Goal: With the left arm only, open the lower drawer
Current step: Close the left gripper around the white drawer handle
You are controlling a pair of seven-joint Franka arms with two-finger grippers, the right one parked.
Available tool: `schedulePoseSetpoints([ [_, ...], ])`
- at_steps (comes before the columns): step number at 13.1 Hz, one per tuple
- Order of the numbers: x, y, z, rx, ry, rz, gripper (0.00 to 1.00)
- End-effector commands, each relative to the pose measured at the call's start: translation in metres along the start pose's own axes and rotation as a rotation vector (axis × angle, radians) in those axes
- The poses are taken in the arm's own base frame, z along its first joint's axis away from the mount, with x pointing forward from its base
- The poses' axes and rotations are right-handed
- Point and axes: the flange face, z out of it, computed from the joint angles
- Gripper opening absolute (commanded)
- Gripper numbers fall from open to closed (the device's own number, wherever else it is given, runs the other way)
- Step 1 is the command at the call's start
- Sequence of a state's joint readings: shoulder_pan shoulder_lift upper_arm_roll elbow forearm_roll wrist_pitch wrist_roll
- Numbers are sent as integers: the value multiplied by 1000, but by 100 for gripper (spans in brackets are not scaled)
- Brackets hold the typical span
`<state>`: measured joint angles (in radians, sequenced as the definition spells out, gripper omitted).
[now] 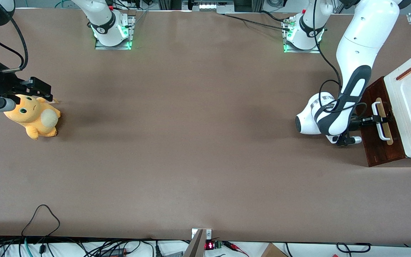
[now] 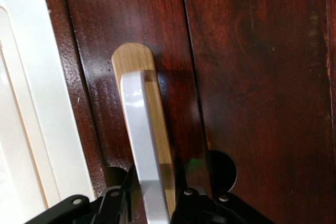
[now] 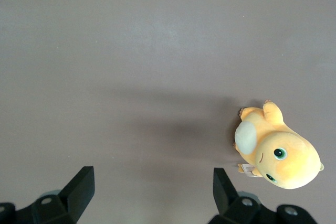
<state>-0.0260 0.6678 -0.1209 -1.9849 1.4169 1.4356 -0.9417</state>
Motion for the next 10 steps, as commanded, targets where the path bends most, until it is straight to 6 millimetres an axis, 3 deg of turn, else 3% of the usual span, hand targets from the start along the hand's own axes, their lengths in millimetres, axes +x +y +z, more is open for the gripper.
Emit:
schedulePoseSetpoints([
  [1, 0, 0, 4, 7, 20, 6, 33],
  [5, 0, 1, 4, 7, 19, 8, 32],
  [10, 0, 0, 5, 5, 19, 9, 20],
])
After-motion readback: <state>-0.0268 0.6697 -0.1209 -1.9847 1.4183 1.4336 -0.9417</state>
